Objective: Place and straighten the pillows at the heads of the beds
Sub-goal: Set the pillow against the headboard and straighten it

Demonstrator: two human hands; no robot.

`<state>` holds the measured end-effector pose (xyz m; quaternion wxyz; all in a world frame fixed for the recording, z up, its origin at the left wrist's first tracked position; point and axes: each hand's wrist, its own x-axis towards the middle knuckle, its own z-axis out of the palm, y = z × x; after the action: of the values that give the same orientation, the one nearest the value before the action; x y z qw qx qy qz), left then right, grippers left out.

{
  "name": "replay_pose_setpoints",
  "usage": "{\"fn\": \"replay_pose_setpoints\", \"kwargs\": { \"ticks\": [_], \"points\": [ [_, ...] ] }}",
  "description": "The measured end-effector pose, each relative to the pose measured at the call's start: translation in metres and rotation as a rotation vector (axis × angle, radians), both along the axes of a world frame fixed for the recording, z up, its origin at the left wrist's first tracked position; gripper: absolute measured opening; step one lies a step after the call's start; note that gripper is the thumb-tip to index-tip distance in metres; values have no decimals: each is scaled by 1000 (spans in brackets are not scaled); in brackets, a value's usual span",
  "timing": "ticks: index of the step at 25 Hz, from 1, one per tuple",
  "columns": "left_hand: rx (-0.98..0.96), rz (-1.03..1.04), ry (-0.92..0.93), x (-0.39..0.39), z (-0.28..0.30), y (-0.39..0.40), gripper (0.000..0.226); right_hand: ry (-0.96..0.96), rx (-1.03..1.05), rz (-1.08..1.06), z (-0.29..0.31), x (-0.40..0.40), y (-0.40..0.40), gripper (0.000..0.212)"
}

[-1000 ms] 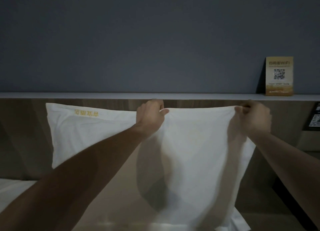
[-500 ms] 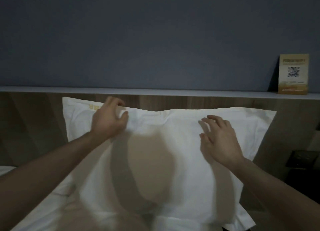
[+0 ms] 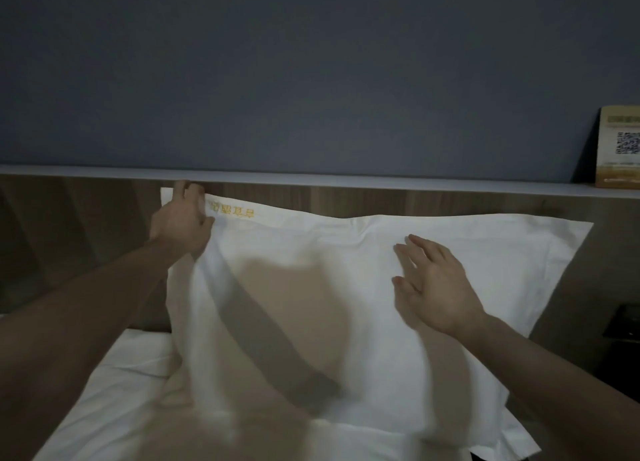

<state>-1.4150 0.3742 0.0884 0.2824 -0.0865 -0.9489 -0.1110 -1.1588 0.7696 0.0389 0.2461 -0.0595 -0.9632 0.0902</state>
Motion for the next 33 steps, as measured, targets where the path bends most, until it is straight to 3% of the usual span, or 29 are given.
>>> {"fn": "replay_pose_setpoints", "kwargs": {
  "ticks": [8, 14, 18, 19, 22, 24, 26, 30, 33],
  "points": [
    [-86, -44, 100, -18, 24, -7, 13, -23, 37, 1, -3, 2, 1, 63],
    [98, 129, 137, -31, 32, -14, 19, -115, 56, -15, -14, 2, -3, 70],
    [274, 97, 91, -29, 29, -8, 19, -140, 57, -47, -21, 9, 5, 71],
    [351, 73, 81, -23, 24, -6, 22, -139, 52, -59, -24, 12, 7, 71],
    [632, 41, 83, 4, -5, -7, 61, -44, 13, -69, -38, 23, 4, 71],
    [808, 37, 60, 17, -44, -21, 70, 45, -49, -79, -54, 34, -1, 70],
    [906, 42, -67, 23, -90, -43, 66, 92, -96, -121, -74, 46, -3, 70],
    [946, -14, -649, 26, -166, -62, 44, 240, -294, -259, -104, 75, 12, 77],
    [971, 37, -652, 28, -174, -58, 46, 279, -693, -444, -114, 91, 26, 82]
  ]
}}
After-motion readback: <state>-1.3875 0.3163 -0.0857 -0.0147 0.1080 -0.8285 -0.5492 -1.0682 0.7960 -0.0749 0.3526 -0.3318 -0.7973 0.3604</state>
